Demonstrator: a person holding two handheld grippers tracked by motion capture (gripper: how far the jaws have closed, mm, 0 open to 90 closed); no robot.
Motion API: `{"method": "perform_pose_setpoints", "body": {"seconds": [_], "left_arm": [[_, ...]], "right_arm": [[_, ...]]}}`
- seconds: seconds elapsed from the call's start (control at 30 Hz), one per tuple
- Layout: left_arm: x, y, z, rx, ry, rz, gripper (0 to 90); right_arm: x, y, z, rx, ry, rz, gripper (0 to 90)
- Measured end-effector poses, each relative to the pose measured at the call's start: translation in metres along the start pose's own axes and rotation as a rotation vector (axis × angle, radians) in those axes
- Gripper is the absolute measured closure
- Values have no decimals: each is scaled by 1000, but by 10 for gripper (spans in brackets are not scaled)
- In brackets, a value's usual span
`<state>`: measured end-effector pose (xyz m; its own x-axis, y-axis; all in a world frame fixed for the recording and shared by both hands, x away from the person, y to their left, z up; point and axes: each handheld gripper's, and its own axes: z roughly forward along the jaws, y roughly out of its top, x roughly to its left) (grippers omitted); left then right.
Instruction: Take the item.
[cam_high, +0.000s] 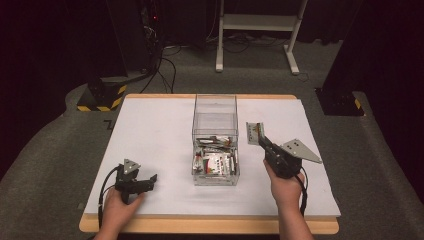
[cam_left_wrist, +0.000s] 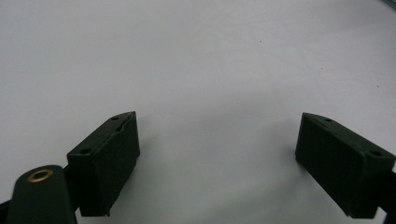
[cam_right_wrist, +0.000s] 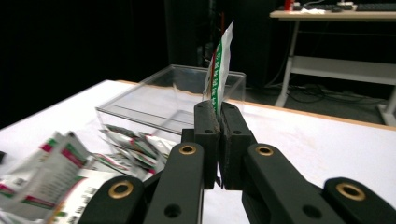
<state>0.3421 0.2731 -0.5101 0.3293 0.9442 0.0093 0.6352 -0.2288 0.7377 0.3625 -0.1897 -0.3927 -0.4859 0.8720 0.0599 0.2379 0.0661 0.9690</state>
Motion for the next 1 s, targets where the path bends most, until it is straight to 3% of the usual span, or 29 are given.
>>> {"method": "perform_pose_setpoints", "body": {"seconds": [0.27,0.73,1.0], "left_arm": [[0,0,0,0,0,0,138],[0,0,0,-1,0,-1,138],[0,0,0,0,0,-1,139]], "right_arm": [[-18,-15,16,61,-62,7,880],[-39,-38,39,154,-99,27,879],[-42,-50,54,213,-99,30,878]]}}
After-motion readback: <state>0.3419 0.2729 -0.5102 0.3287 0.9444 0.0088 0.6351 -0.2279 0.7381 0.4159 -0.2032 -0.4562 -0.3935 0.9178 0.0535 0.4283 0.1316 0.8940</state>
